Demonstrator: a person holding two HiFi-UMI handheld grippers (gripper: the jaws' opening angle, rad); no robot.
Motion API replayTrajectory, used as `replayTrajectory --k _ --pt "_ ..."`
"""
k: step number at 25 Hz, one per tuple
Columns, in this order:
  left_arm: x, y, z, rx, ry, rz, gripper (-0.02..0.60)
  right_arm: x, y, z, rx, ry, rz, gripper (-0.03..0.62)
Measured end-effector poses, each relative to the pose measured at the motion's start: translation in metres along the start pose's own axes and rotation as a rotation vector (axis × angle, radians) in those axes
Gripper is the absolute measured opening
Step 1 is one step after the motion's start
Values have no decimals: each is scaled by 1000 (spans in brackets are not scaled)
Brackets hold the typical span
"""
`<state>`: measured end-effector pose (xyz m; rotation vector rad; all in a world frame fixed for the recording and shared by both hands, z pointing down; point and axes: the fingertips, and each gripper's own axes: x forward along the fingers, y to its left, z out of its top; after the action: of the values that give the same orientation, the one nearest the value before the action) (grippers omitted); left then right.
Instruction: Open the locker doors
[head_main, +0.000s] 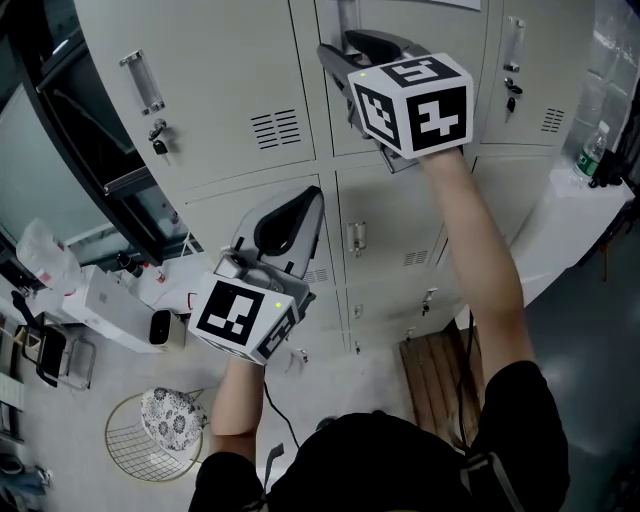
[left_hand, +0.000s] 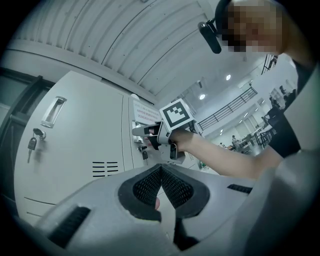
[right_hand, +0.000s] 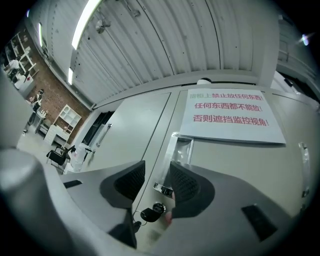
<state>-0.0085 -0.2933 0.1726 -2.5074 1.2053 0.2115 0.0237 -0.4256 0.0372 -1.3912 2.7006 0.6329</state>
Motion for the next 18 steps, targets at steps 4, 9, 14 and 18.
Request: replayTrajectory --k 4,9,14,18 --pt "-4 5 -1 0 2 1 17 7 -2 -2 11 19 -11 166" --pt "-10 11 -3 -6 1 -3 17 14 -1 -4 19 41 -23 170" --pt "-17 17 -3 -14 -8 -14 17 17 -1 -5 30 61 -46 173" --pt "-23 20 -2 -22 -21 -30 17 15 -1 -5 35 72 -73 173"
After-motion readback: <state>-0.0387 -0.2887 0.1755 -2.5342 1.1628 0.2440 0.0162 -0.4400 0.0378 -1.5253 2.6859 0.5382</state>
